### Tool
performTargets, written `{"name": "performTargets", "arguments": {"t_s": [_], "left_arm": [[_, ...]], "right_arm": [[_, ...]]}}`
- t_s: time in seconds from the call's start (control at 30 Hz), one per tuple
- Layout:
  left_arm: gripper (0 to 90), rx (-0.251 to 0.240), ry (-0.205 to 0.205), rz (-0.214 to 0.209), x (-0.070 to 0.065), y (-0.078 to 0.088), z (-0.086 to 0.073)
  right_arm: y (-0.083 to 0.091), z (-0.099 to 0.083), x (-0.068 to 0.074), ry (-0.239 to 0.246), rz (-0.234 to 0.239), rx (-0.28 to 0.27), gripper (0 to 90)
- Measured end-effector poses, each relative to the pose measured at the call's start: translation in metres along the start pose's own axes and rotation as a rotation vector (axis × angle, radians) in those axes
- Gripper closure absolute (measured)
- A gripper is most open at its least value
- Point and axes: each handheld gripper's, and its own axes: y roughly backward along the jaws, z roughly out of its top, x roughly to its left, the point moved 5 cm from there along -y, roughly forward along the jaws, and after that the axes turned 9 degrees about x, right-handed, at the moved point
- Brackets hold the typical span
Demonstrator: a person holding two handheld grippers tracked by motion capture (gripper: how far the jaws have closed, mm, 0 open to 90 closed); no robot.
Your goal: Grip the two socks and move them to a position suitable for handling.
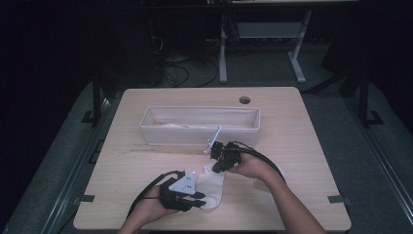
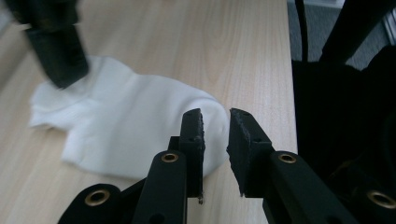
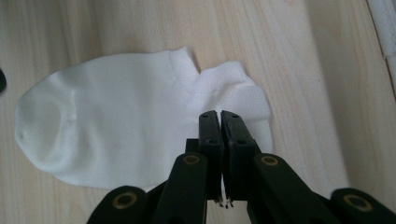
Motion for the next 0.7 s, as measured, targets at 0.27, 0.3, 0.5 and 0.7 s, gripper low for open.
{"name": "performTargets", "arguments": {"t_s": [0.27,0.3,0.5,0.7], "left_arm": [[76.5,0.092,-0.031,-0.019,-0.001,-0.024,0.001],[76.5,0.101,-0.033,-0.022,-0.002,-0.027,0.0],[76.6,0.115,-0.027,-0.028,-0.003,-0.031,-0.001],[77.2,0.125,-0.043,-0.024,-0.004,-0.031,-0.001]], "right_arm": [[-0.013,0.004,-0.007,-0.009,-0.01,0.036,89.2],[-0.013,0.004,-0.007,-0.014,-0.007,0.033,89.3],[-0.014,0.007,-0.013,-0.018,-0.031,0.035,89.4],[-0.014,0.01,-0.017,-0.014,-0.064,0.033,89.4]]}}
